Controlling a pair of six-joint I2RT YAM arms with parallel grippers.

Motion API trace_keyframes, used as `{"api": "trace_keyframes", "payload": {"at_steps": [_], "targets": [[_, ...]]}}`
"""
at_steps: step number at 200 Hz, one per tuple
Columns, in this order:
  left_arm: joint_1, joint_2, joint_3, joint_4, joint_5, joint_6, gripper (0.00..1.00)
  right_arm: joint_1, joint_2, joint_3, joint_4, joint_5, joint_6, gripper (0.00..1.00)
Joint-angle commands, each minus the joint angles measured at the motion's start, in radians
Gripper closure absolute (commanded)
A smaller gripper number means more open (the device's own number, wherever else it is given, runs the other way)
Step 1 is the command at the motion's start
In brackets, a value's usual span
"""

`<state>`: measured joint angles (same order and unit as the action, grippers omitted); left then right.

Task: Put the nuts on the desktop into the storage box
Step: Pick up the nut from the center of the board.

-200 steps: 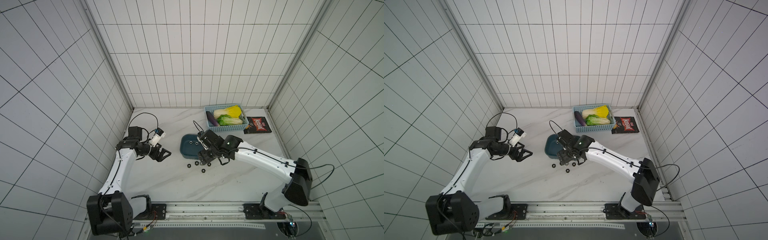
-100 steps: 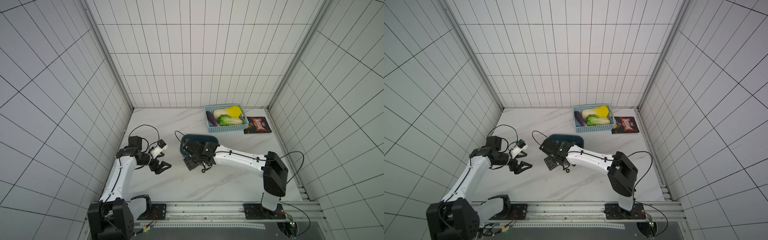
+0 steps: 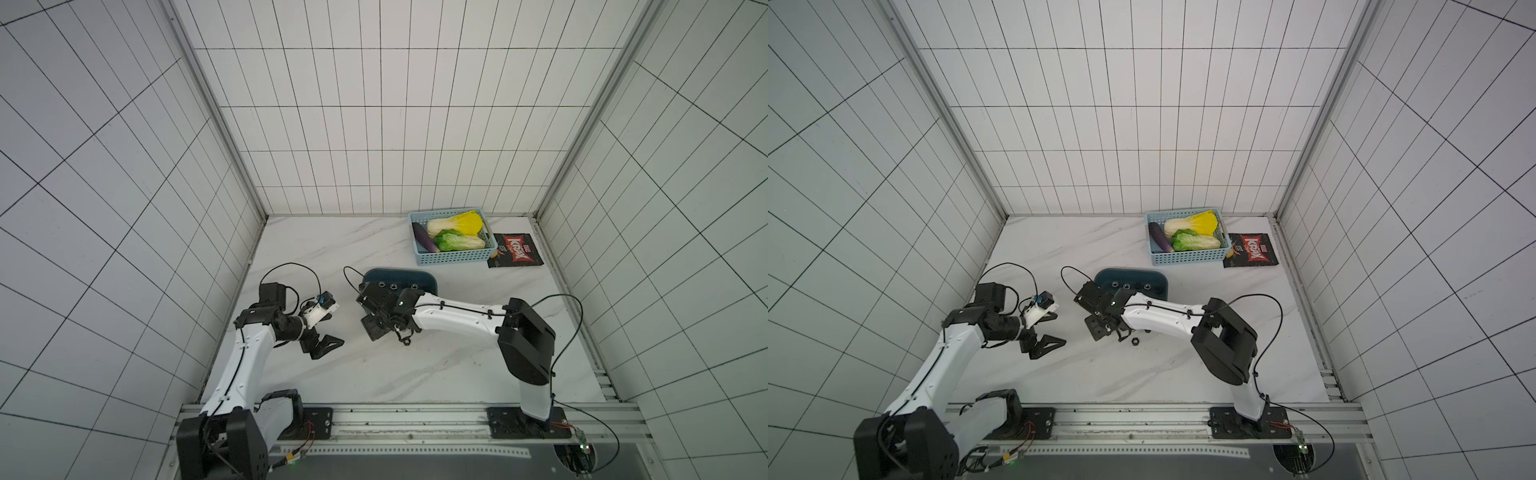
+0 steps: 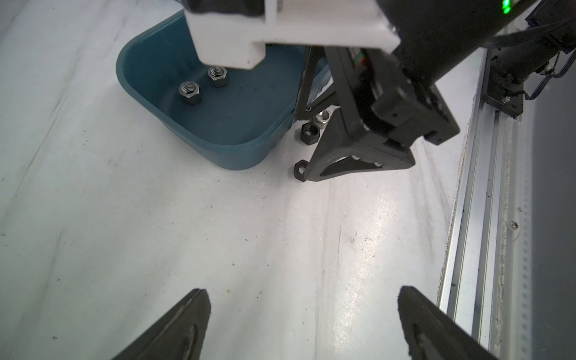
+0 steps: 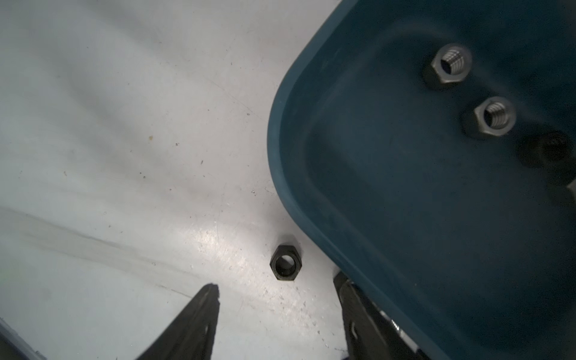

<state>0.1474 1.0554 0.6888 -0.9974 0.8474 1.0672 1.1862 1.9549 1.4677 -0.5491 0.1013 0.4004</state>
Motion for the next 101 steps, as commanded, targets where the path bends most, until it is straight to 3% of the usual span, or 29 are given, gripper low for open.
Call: {"api": "trace_keyframes", "payload": {"at_steps": [1, 101], "targets": [[0.001, -0.016, -0.026, 0.017, 0.035, 0.071, 0.02, 0.008, 0.037, -0.015, 0.014, 0.017, -0.006, 0.35], [-0.103, -0.017, -0.047, 0.033, -0.036, 0.078, 0.03, -0.007, 0.124, -0.008, 0.018, -0.022, -0.008, 0.43]]}}
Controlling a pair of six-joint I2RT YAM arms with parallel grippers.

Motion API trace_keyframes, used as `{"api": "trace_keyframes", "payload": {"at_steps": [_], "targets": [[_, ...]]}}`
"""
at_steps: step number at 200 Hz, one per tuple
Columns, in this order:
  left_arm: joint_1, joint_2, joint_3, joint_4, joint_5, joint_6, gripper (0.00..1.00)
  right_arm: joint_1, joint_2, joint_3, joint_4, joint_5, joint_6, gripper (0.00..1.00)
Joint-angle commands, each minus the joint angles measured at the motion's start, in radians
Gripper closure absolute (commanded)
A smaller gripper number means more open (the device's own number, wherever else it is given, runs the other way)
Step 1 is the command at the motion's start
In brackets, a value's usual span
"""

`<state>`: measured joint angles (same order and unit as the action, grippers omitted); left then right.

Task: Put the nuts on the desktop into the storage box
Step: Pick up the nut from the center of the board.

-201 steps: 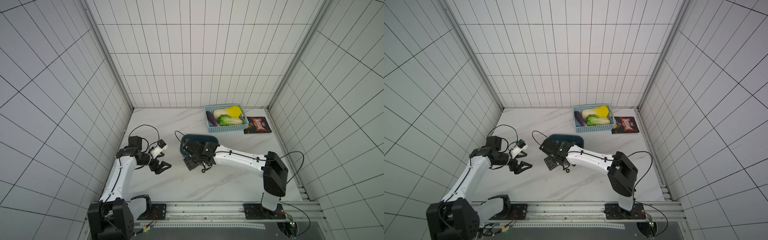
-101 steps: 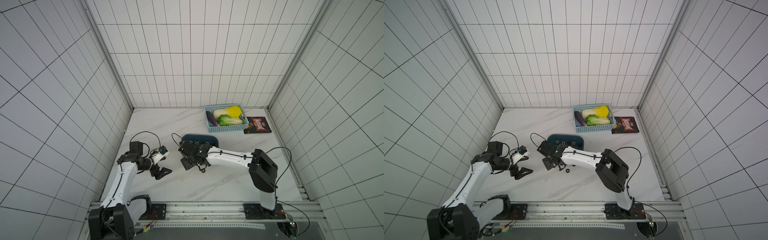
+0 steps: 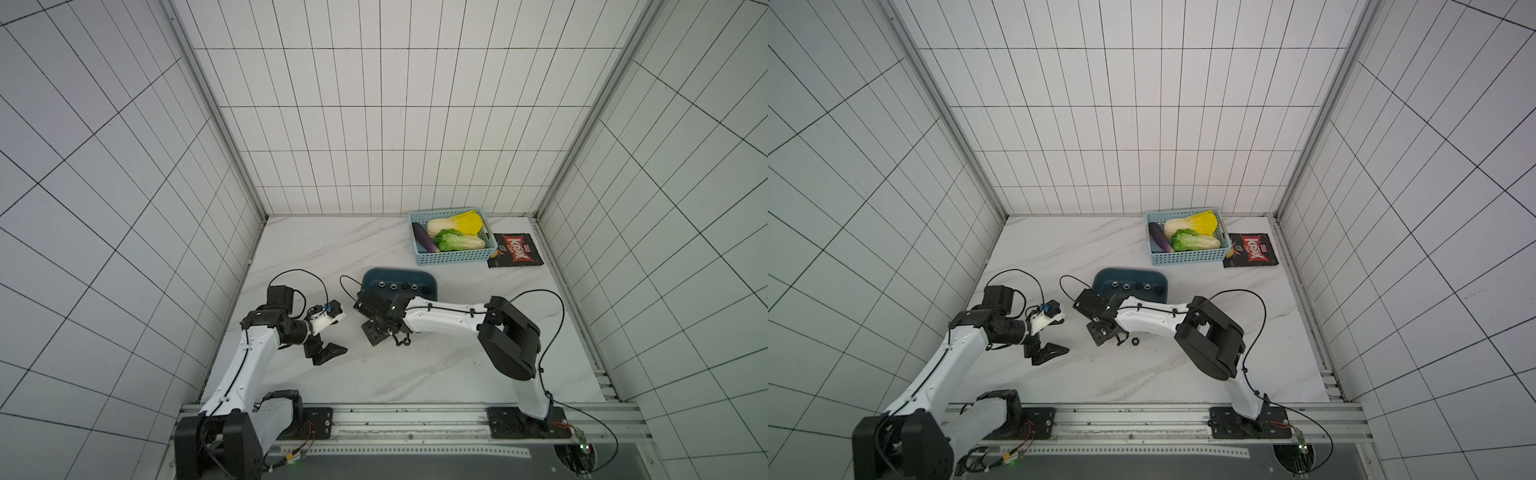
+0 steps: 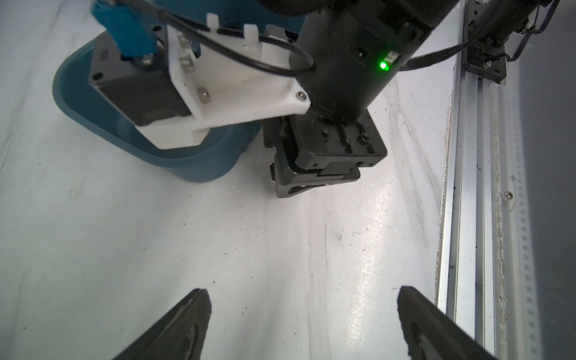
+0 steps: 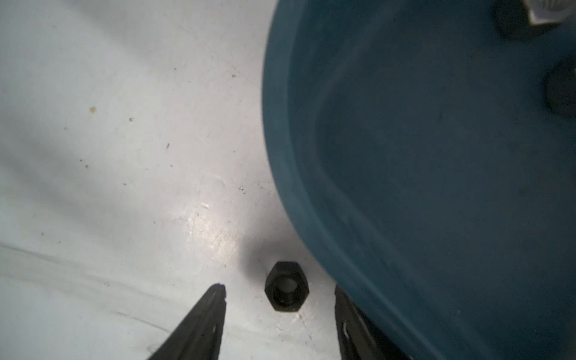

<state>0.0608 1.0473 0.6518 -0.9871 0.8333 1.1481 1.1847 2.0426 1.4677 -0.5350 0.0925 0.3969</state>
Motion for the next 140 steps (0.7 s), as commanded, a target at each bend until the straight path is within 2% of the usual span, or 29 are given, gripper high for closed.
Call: {"api": "trace_keyframes", "payload": {"at_steps": [1, 56, 81, 114, 140], "targets": [[-0.017, -0.008, -0.01, 0.022, -0.022, -0.002, 0.03, -0.005, 0.038, -0.008, 0.003, -0.014, -0.003, 0.43], [-0.027, -0.003, -0.011, 0.026, -0.031, -0.008, 0.03, -0.026, 0.06, -0.007, 0.003, -0.034, -0.001, 0.51], [-0.038, 0.002, -0.011, 0.03, -0.041, -0.012, 0.03, -0.035, 0.07, -0.007, 0.003, -0.044, 0.0, 0.6], [-0.052, 0.008, -0.009, 0.034, -0.053, -0.017, 0.03, -0.036, 0.07, 0.006, -0.023, -0.044, -0.001, 0.66], [-0.057, 0.011, -0.009, 0.035, -0.057, -0.02, 0.03, -0.033, 0.067, 0.014, -0.045, -0.052, 0.005, 0.75]]}}
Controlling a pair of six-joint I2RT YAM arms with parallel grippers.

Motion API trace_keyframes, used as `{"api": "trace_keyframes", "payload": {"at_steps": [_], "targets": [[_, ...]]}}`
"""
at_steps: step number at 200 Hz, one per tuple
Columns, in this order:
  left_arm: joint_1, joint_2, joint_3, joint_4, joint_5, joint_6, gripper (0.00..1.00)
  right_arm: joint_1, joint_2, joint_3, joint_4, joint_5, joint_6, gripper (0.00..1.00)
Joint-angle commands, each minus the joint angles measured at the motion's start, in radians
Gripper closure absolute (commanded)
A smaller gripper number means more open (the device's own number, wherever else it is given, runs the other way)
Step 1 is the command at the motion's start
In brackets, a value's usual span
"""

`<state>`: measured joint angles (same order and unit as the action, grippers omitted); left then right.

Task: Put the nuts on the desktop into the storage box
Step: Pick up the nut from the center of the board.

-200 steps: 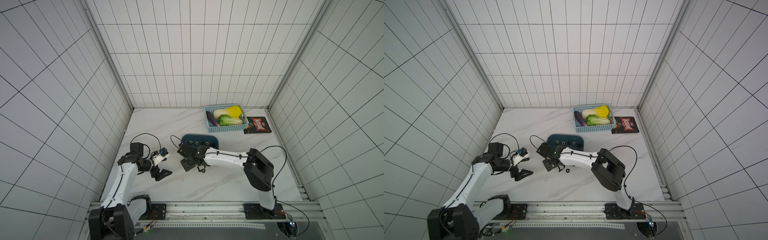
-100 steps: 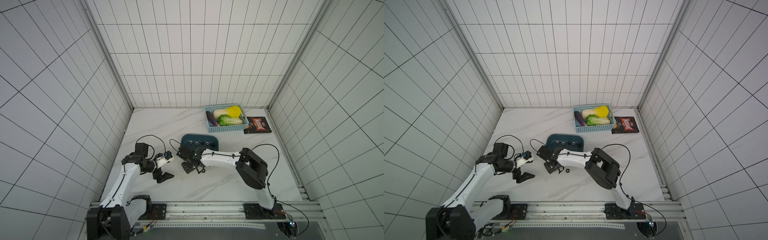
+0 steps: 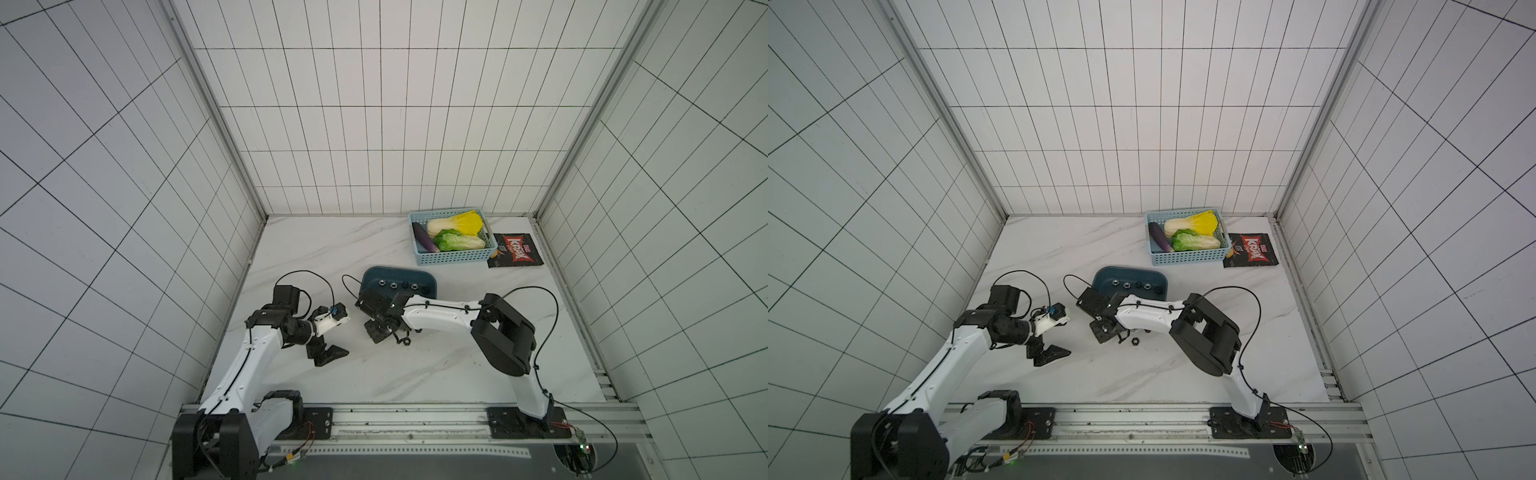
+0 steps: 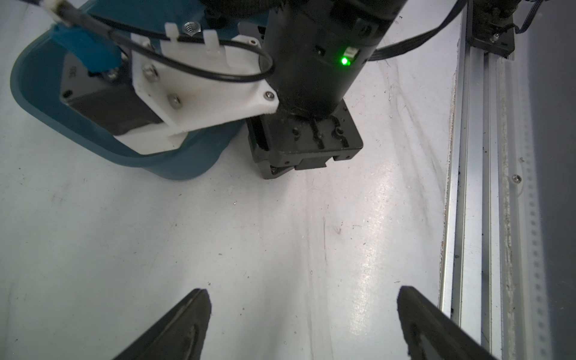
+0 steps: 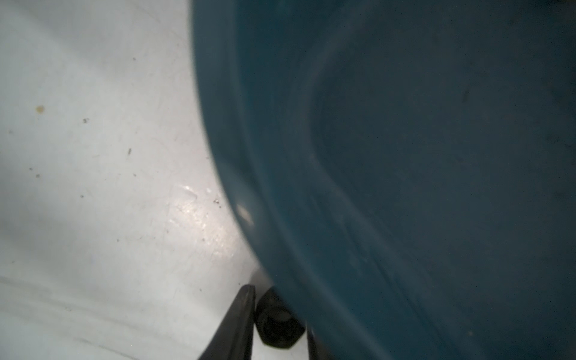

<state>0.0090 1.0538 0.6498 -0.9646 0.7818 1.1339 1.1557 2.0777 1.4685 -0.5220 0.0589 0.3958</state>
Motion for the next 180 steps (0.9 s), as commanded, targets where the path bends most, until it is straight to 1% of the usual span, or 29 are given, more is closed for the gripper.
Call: {"api": "trace_keyframes", "payload": {"at_steps": [1, 15, 40, 83, 142, 180], "targets": [[-0.005, 0.005, -0.007, 0.012, -0.006, -0.006, 0.03, -0.004, 0.032, 0.014, -0.059, -0.019, 0.006, 0.76], [-0.006, 0.005, -0.007, 0.014, -0.007, -0.006, 0.03, 0.002, 0.025, 0.016, -0.068, -0.019, 0.009, 0.82], [-0.006, 0.006, -0.007, 0.015, -0.009, -0.008, 0.03, 0.009, 0.005, 0.021, -0.085, -0.016, 0.021, 0.87], [-0.007, 0.005, -0.004, 0.014, -0.01, -0.011, 0.03, 0.009, -0.062, 0.029, -0.104, -0.022, 0.042, 0.87], [-0.007, -0.002, 0.02, 0.018, -0.006, -0.058, 0.02, 0.01, -0.147, 0.089, -0.175, -0.022, 0.025, 0.87], [-0.007, -0.019, 0.038, 0.021, 0.041, -0.075, 0.03, -0.003, -0.18, 0.13, -0.206, -0.014, -0.001, 0.87]]}}
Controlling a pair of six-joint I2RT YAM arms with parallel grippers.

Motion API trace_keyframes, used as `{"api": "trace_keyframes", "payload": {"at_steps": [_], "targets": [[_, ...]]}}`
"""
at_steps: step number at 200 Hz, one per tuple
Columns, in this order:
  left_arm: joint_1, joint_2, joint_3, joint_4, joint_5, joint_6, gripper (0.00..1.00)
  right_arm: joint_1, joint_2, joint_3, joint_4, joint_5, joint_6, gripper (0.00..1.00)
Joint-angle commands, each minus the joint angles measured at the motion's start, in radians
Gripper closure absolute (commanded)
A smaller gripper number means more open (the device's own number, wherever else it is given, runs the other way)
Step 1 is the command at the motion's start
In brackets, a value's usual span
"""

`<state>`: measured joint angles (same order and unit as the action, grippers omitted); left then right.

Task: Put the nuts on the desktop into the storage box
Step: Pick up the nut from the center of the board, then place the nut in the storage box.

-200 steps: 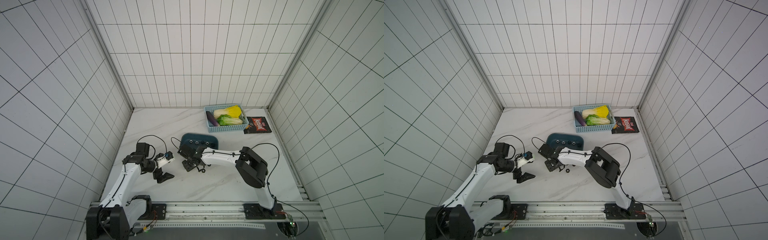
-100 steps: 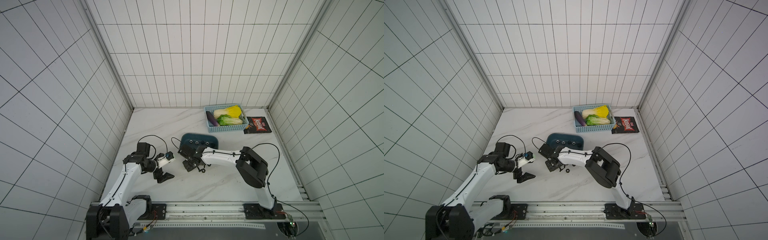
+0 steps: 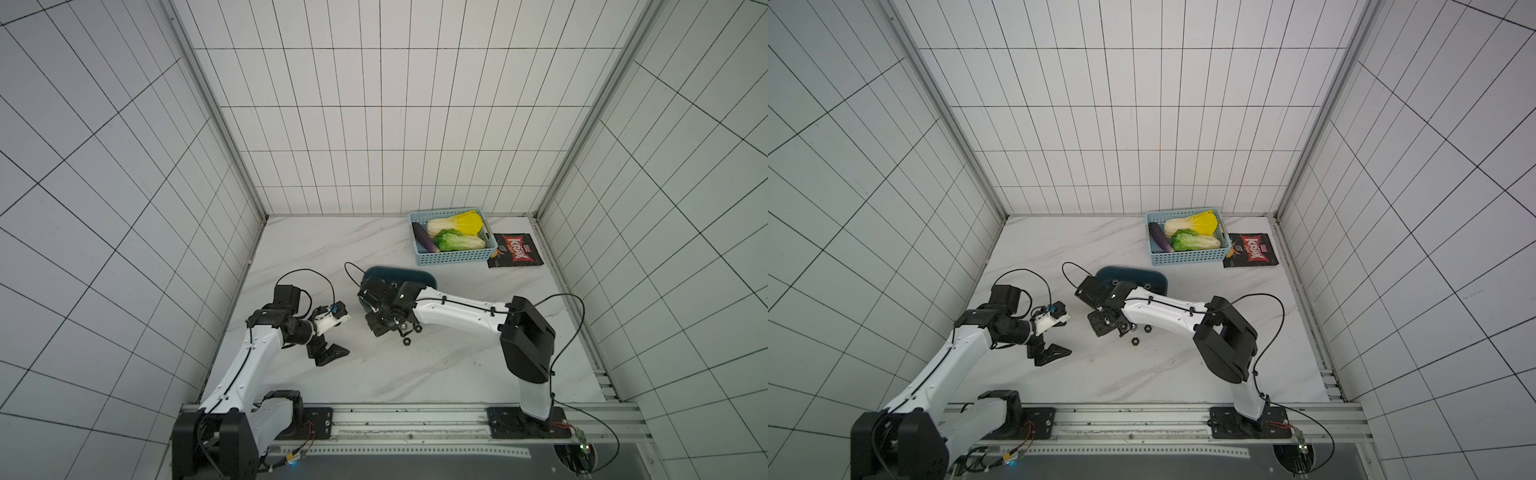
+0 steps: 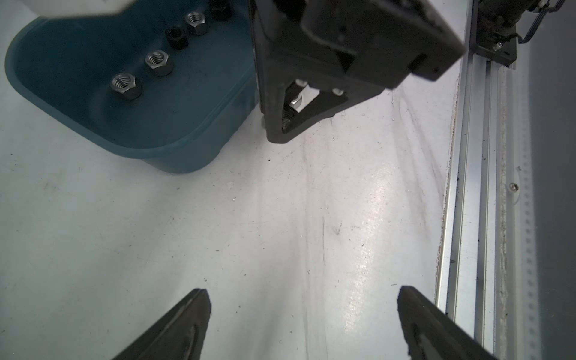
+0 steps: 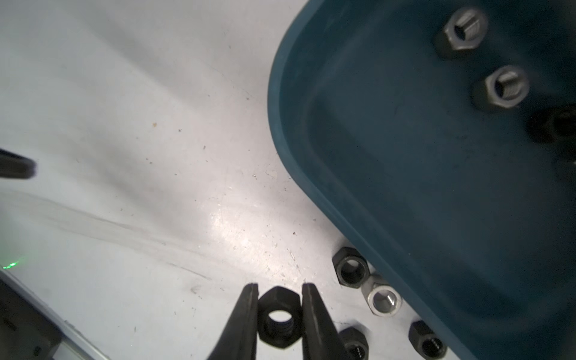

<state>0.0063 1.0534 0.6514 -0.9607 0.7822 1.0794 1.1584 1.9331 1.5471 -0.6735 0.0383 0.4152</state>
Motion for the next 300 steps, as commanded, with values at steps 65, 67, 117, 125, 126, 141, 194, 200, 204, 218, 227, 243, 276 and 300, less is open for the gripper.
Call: {"api": "trace_keyframes", "payload": {"at_steps": [65, 67, 117, 125, 126, 141, 194, 200, 204, 218, 227, 243, 276, 300], "targets": [[-0.005, 0.043, 0.119, 0.19, 0.106, -0.182, 0.03, -0.054, -0.068, 0.115, -0.117, 0.014, -0.05, 0.87], [-0.005, 0.046, 0.122, 0.197, 0.108, -0.187, 0.03, -0.057, -0.069, 0.116, -0.118, 0.015, -0.051, 0.87], [-0.005, 0.141, 0.17, 0.354, 0.185, -0.263, 0.02, -0.14, -0.088, 0.142, -0.126, 0.03, -0.069, 0.87], [-0.006, 0.153, 0.172, 0.375, 0.194, -0.266, 0.02, -0.153, -0.084, 0.148, -0.128, 0.032, -0.071, 0.87], [-0.006, 0.155, 0.172, 0.378, 0.194, -0.266, 0.02, -0.155, -0.084, 0.149, -0.128, 0.032, -0.072, 0.87], [-0.013, 0.179, 0.175, 0.418, 0.197, -0.279, 0.02, -0.181, -0.073, 0.16, -0.13, 0.038, -0.076, 0.87], [-0.114, 0.242, 0.171, 0.537, 0.11, -0.294, 0.02, -0.251, -0.006, 0.198, -0.131, 0.06, -0.09, 0.87], [-0.125, 0.246, 0.167, 0.552, 0.101, -0.298, 0.02, -0.256, 0.001, 0.201, -0.131, 0.058, -0.09, 0.87], [-0.133, 0.249, 0.164, 0.567, 0.097, -0.304, 0.02, -0.261, 0.007, 0.204, -0.131, 0.057, -0.09, 0.87], [-0.153, 0.256, 0.155, 0.594, 0.077, -0.317, 0.02, -0.268, 0.026, 0.211, -0.13, 0.057, -0.085, 0.87], [-0.162, 0.26, 0.147, 0.606, 0.068, -0.321, 0.02, -0.272, 0.04, 0.215, -0.128, 0.058, -0.083, 0.87], [-0.166, 0.261, 0.131, 0.627, 0.063, -0.326, 0.02, -0.278, 0.067, 0.22, -0.128, 0.065, -0.074, 0.87], [-0.169, 0.254, 0.096, 0.655, 0.06, -0.33, 0.02, -0.285, 0.11, 0.209, -0.114, 0.074, -0.058, 0.87], [-0.173, 0.257, 0.082, 0.664, 0.059, -0.331, 0.02, -0.288, 0.148, 0.199, -0.1, 0.083, -0.055, 0.88]]}}
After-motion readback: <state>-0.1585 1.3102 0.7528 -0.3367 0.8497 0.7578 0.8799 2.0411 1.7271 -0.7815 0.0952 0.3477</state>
